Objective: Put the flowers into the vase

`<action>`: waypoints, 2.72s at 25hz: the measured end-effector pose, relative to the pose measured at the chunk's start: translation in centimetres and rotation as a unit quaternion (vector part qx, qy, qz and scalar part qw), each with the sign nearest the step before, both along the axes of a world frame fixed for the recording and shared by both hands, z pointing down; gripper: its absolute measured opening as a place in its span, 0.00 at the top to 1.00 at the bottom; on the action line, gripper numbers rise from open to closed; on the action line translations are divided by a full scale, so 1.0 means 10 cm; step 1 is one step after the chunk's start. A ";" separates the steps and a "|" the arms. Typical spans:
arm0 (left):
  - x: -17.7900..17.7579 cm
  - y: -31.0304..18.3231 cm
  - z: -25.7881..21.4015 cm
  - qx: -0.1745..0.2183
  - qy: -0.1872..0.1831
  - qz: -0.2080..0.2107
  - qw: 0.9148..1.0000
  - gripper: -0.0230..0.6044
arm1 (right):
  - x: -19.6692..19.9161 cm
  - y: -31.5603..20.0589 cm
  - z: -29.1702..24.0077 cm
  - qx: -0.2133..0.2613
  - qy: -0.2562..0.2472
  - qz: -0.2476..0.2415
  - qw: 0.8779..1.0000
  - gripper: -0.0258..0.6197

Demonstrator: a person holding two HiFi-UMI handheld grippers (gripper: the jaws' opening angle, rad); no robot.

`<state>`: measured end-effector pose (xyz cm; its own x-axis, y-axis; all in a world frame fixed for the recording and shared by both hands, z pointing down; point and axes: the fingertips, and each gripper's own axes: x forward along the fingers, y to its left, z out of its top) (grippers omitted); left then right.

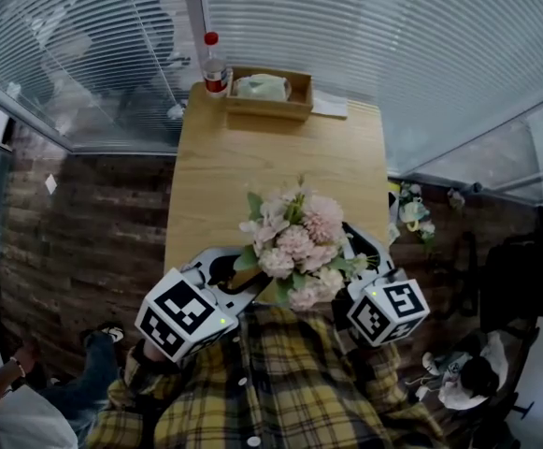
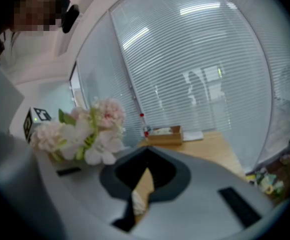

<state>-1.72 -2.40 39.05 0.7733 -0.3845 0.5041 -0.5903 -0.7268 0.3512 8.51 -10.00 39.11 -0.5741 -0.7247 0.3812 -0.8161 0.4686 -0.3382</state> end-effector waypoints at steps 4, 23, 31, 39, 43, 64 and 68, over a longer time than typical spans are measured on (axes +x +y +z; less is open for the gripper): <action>-0.04 -0.03 0.02 0.000 -0.003 -0.007 1.000 0.80 | 0.02 -0.01 -0.03 0.001 0.000 0.003 1.000 0.94; -0.51 -0.44 -0.19 0.046 0.025 -0.121 0.991 0.95 | 0.33 -0.15 -0.27 0.025 -0.001 0.026 0.999 0.94; -0.85 -0.83 -0.77 0.119 0.066 -0.232 0.963 0.95 | 0.41 -0.27 -0.57 0.055 0.010 0.023 0.998 0.94; -0.68 -1.03 -1.40 0.208 0.093 -0.219 0.949 0.95 | 0.23 -0.41 -1.07 0.103 0.024 -0.025 0.994 0.94; -0.56 -1.09 -1.55 0.224 0.098 -0.203 0.948 0.95 | 0.13 -0.47 -1.30 0.122 0.027 -0.050 0.991 0.94; -0.42 -1.12 -1.69 0.222 0.091 -0.184 0.953 0.95 | 0.08 -0.53 -1.45 0.104 0.045 -0.114 0.987 0.94; -0.40 -1.12 -1.64 0.215 0.089 -0.180 0.956 0.95 | 0.07 -0.52 -1.42 0.099 0.040 -0.112 0.988 0.94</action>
<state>-5.70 -13.59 22.70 0.6108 -0.7837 0.1130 -0.7880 -0.5878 0.1833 9.22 -15.23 24.95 -0.7024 -0.6477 0.2950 -0.7047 0.6913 -0.1600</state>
